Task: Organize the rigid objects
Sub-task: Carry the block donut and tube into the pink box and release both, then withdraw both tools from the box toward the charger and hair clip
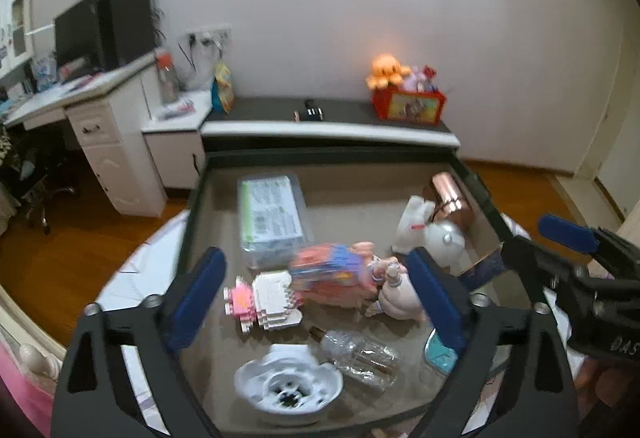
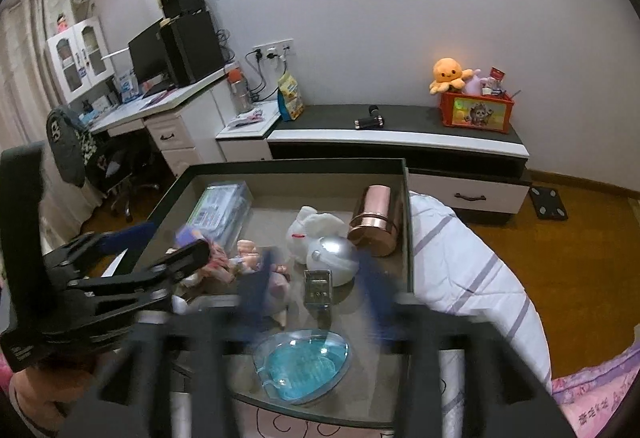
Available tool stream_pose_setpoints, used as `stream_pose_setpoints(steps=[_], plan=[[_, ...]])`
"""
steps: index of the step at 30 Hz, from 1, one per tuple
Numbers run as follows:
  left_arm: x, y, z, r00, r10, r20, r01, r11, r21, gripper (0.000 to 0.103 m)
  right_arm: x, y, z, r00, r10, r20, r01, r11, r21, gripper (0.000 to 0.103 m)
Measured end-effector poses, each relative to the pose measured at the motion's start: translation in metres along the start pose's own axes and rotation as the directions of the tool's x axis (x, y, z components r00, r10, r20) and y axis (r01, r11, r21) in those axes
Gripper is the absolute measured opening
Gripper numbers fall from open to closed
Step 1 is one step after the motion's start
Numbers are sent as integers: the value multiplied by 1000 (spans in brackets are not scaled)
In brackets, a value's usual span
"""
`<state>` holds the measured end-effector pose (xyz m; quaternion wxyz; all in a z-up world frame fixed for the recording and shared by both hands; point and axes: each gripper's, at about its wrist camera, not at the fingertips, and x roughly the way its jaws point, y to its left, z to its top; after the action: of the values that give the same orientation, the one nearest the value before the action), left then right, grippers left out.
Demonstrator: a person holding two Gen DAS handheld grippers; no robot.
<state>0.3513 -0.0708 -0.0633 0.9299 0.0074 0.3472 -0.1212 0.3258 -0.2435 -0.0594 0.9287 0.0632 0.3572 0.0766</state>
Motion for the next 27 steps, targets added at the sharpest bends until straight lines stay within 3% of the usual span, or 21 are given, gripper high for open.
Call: stream_pose_setpoints(steps=[4, 5, 27], plan=[[-32, 8, -3, 997, 35, 65, -34, 999, -10, 103, -9, -1, -2, 1000, -13, 3, 13, 1000, 25, 91], [-38, 11, -5, 997, 39, 73, -37, 999, -17, 103, -12, 0, -3, 1000, -25, 5, 25, 999, 30, 103], [-168, 35, -62, 982, 73, 176, -53, 992, -113, 103, -109, 52, -36, 989, -49, 142, 48, 999, 12, 103]])
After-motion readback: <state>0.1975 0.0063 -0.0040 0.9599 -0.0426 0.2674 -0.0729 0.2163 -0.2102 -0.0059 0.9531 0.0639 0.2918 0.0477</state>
